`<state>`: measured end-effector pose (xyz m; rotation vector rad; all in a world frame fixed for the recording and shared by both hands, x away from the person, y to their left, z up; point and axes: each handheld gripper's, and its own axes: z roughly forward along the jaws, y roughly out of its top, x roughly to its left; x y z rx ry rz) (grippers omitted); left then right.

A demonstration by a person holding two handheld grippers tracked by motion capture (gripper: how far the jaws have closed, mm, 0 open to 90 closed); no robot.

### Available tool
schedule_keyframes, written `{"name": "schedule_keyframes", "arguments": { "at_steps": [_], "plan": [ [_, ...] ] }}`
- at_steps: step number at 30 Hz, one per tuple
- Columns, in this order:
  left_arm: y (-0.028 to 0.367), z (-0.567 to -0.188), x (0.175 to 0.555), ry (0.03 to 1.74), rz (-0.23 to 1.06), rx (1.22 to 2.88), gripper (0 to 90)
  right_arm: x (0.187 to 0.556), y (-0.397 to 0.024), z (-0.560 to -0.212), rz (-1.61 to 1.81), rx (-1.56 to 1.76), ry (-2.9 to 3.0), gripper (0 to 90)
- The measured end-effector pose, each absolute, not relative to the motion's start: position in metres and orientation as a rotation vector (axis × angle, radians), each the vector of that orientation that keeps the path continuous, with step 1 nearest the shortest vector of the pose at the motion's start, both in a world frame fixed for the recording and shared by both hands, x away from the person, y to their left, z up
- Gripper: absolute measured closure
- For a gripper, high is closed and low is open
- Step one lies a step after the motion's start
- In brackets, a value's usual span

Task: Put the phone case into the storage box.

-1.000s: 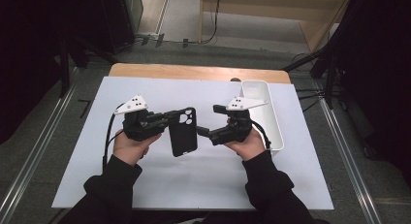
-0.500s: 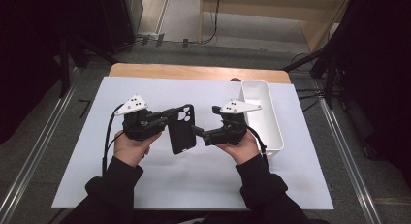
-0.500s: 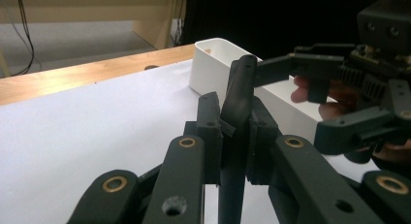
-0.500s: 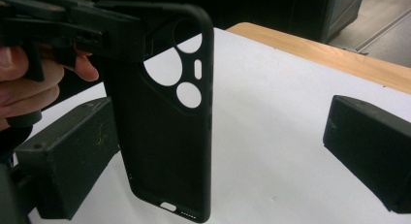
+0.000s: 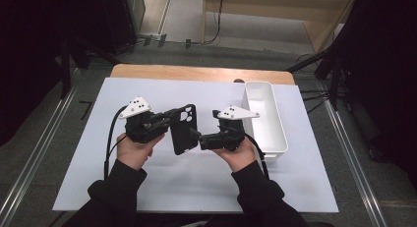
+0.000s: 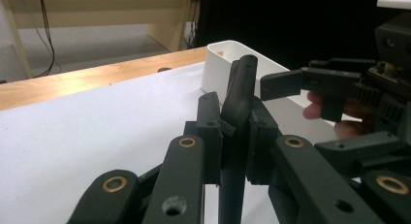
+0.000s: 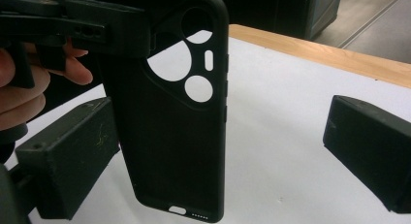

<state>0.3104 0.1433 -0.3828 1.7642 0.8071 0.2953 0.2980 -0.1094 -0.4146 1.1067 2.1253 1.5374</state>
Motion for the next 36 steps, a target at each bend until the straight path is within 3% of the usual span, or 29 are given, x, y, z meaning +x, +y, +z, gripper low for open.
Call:
{"name": "schedule_keyframes", "arguments": {
  "at_steps": [36],
  "plan": [
    [0.125, -0.387, 0.301, 0.845, 0.269, 1.738, 79.5, 0.287, -0.082, -0.421, 1.491, 1.167, 2.098, 0.0]
  ]
}}
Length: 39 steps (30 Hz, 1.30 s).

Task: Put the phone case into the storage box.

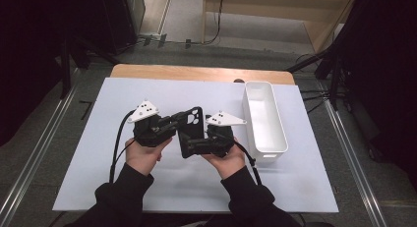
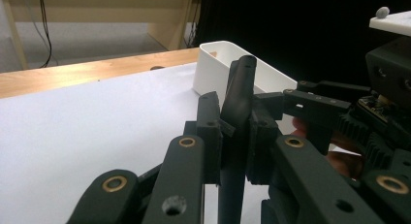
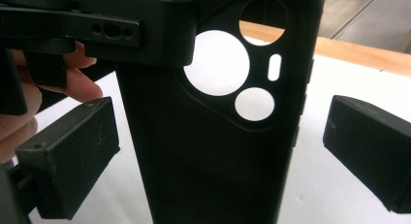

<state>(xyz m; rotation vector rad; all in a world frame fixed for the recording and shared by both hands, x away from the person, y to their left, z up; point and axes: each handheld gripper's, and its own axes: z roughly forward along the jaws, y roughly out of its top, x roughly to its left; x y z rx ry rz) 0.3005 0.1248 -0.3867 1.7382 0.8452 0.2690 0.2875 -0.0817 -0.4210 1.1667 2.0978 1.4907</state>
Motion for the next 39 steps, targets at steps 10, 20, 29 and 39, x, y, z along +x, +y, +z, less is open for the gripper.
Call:
{"name": "schedule_keyframes", "arguments": {
  "at_steps": [10, 20, 29, 39],
  "plan": [
    [0.118, -0.390, 0.297, 0.842, 0.260, 1.747, 79.4, 0.288, -0.079, -0.423, 1.477, 1.170, 2.098, 0.0],
    [0.110, -0.392, 0.291, 0.820, 0.263, 1.750, 79.1, 0.288, -0.080, -0.426, 1.480, 1.170, 2.099, 11.1],
    [0.111, -0.392, 0.291, 0.817, 0.260, 1.746, 78.9, 0.287, -0.080, -0.425, 1.471, 1.147, 2.113, 13.1],
    [0.116, -0.386, 0.291, 0.806, 0.266, 1.740, 67.4, 0.288, -0.080, -0.426, 1.457, 1.132, 2.131, 13.4]
  ]
}}
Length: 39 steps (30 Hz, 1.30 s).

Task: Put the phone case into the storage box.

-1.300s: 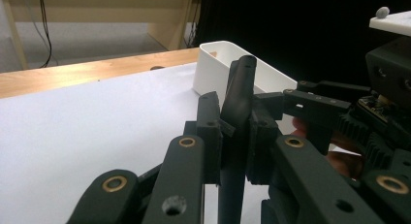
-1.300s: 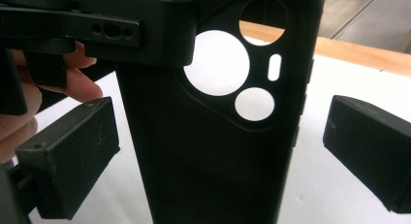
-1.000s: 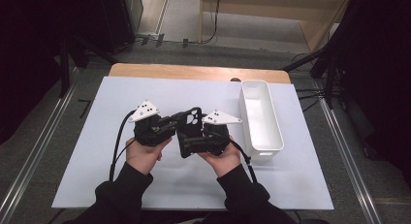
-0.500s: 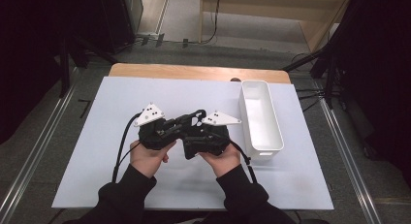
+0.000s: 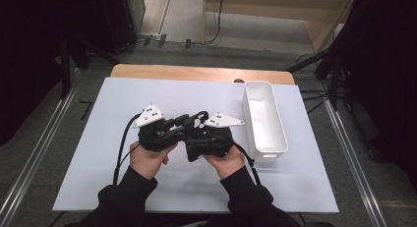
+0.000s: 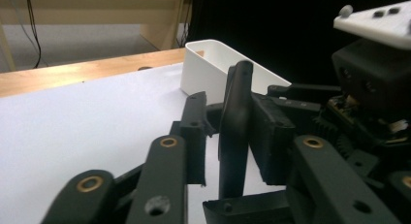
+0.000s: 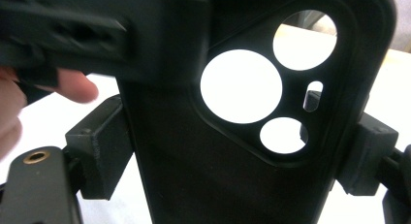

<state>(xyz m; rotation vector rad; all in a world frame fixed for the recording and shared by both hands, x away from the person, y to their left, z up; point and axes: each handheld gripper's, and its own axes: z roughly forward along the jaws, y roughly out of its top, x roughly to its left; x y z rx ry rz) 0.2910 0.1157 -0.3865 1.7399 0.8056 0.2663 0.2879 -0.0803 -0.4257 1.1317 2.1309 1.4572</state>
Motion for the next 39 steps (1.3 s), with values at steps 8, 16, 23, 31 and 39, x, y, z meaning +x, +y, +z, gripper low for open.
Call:
{"name": "schedule_keyframes", "arguments": {
  "at_steps": [8, 16, 23, 31, 39],
  "plan": [
    [0.122, -0.384, 0.292, 0.807, 0.258, 1.726, 59.3, 0.292, -0.085, -0.428, 1.443, 1.147, 2.127, 13.4],
    [0.126, -0.386, 0.291, 0.787, 0.298, 1.732, 53.3, 0.297, -0.096, -0.426, 1.435, 1.161, 2.099, 13.4],
    [0.130, -0.391, 0.288, 0.765, 0.326, 1.733, 45.8, 0.299, -0.101, -0.424, 1.438, 1.162, 2.087, 13.4],
    [0.137, -0.402, 0.287, 0.716, 0.395, 1.739, 37.3, 0.302, -0.103, -0.421, 1.442, 1.158, 2.084, 13.4],
    [0.145, -0.413, 0.284, 0.681, 0.376, 1.718, 28.7, 0.305, -0.106, -0.417, 1.450, 1.149, 2.079, 13.4]
  ]
}}
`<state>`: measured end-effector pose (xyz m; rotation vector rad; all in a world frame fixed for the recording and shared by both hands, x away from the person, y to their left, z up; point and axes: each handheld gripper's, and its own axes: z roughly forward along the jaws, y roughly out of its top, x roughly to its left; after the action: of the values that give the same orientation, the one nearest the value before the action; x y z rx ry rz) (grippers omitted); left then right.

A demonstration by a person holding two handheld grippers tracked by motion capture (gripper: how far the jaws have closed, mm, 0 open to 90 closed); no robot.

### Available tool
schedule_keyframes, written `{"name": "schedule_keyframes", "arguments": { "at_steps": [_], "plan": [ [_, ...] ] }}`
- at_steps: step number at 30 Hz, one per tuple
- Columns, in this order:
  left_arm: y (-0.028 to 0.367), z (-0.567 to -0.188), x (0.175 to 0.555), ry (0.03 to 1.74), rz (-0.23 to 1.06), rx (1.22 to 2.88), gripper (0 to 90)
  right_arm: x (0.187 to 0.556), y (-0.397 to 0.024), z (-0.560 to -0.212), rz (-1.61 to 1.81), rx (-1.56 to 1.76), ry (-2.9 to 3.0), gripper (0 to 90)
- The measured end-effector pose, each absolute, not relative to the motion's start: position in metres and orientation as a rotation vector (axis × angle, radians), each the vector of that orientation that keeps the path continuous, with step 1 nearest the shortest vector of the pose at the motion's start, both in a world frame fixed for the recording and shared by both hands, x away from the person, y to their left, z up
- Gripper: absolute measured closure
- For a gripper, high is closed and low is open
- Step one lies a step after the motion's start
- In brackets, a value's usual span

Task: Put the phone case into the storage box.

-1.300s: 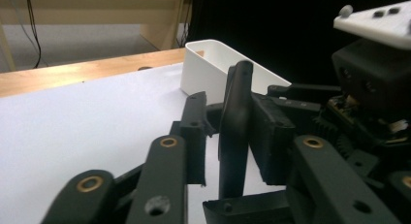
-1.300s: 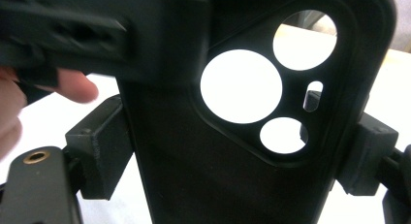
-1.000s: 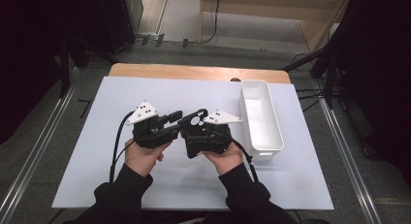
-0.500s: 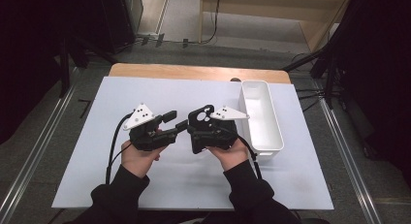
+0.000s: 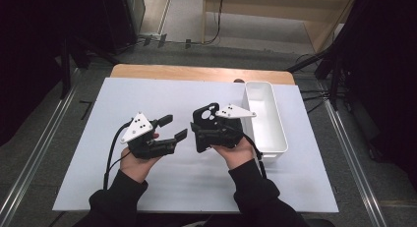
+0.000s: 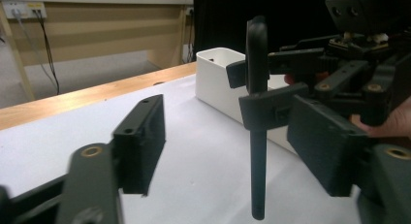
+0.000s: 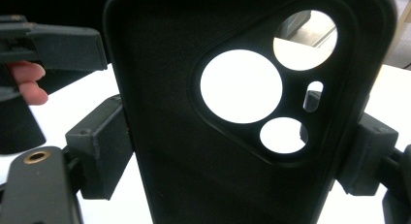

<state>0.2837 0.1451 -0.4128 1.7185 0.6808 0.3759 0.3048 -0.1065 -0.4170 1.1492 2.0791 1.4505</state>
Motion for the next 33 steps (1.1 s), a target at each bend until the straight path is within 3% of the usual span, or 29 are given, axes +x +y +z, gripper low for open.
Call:
{"name": "schedule_keyframes", "arguments": {
  "at_steps": [33],
  "plan": [
    [0.203, -0.446, 0.257, 0.692, 0.402, 1.725, 21.5, 0.321, -0.126, -0.400, 1.480, 1.137, 2.057, 13.5]
  ]
}}
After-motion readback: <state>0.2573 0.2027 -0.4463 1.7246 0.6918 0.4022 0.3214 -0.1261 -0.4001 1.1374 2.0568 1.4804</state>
